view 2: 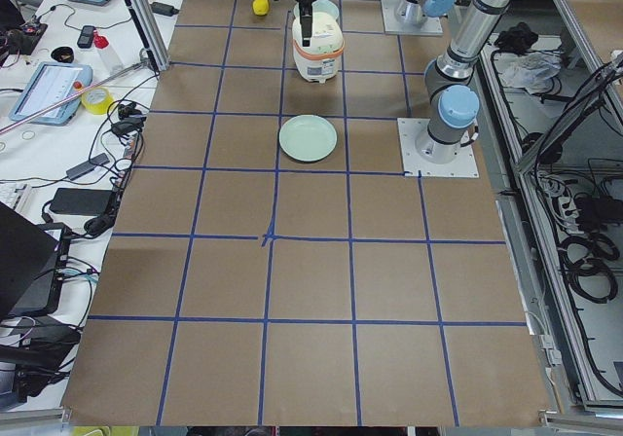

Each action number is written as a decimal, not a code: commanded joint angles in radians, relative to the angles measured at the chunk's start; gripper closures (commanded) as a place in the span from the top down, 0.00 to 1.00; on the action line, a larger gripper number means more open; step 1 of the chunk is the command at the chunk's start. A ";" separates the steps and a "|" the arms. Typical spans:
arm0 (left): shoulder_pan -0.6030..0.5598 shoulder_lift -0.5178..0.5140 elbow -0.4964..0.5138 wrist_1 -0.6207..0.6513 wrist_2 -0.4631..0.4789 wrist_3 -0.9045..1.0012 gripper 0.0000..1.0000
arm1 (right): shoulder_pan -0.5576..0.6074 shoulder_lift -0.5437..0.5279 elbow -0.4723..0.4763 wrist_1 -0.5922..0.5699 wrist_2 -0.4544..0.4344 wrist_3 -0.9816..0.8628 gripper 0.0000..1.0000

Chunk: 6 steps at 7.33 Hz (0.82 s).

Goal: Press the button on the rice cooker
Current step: 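Move the right gripper down onto the rice cooker's lid button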

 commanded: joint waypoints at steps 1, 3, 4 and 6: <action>0.000 0.000 0.000 0.000 0.000 0.000 1.00 | 0.007 0.002 0.042 -0.023 0.001 0.003 0.00; 0.000 0.000 0.000 0.000 0.000 0.000 1.00 | 0.007 0.002 0.060 -0.023 0.001 0.001 0.00; 0.000 0.000 0.000 0.000 0.000 0.000 1.00 | 0.007 0.002 0.060 -0.023 0.029 0.001 0.00; 0.000 0.000 0.000 0.000 0.000 0.000 1.00 | 0.007 0.002 0.075 -0.023 0.027 0.001 0.00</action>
